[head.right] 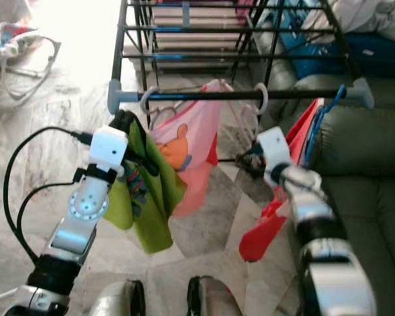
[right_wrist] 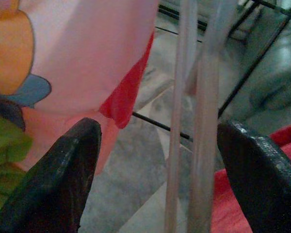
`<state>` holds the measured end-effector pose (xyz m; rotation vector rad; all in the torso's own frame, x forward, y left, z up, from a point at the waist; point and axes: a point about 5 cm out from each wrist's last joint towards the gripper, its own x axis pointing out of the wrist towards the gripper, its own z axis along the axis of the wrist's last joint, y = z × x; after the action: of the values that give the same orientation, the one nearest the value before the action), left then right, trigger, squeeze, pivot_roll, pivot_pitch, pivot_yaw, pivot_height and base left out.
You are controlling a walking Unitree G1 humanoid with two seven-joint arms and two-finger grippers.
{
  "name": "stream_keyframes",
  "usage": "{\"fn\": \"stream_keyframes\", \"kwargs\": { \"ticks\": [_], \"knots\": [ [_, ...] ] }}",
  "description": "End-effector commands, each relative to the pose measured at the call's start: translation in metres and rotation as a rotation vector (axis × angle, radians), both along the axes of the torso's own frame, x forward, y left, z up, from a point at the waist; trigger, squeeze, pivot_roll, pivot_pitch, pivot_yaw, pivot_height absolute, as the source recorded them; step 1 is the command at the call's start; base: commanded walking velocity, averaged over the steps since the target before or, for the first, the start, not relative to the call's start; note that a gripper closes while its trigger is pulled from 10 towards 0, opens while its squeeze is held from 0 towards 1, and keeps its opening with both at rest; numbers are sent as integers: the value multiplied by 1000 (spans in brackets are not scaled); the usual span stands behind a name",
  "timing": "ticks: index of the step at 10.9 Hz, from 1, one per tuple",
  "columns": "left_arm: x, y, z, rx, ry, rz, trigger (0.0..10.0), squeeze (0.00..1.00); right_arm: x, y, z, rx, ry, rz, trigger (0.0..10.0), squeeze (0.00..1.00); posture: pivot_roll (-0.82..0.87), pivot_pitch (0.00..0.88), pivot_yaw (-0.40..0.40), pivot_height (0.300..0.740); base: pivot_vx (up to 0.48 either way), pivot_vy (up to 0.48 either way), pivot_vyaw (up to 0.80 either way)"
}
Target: Hang hanger
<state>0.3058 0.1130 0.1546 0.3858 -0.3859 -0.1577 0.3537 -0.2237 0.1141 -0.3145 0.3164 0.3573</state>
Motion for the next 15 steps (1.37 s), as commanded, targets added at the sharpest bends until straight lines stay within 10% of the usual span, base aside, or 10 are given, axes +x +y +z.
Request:
{"fn": "stream_keyframes", "kwargs": {
  "ticks": [1,15],
  "knots": [
    [0,-2,1,1,2,-10,10000,0,-1,-6,1,-27,21,23,0,0,-89,166,-30,740,0,0,0],
    [0,-4,-2,-5,24,-27,10000,0,10,-17,15,-78,7,32,0,0,-90,166,-32,740,0,0,0]
  ]
}}
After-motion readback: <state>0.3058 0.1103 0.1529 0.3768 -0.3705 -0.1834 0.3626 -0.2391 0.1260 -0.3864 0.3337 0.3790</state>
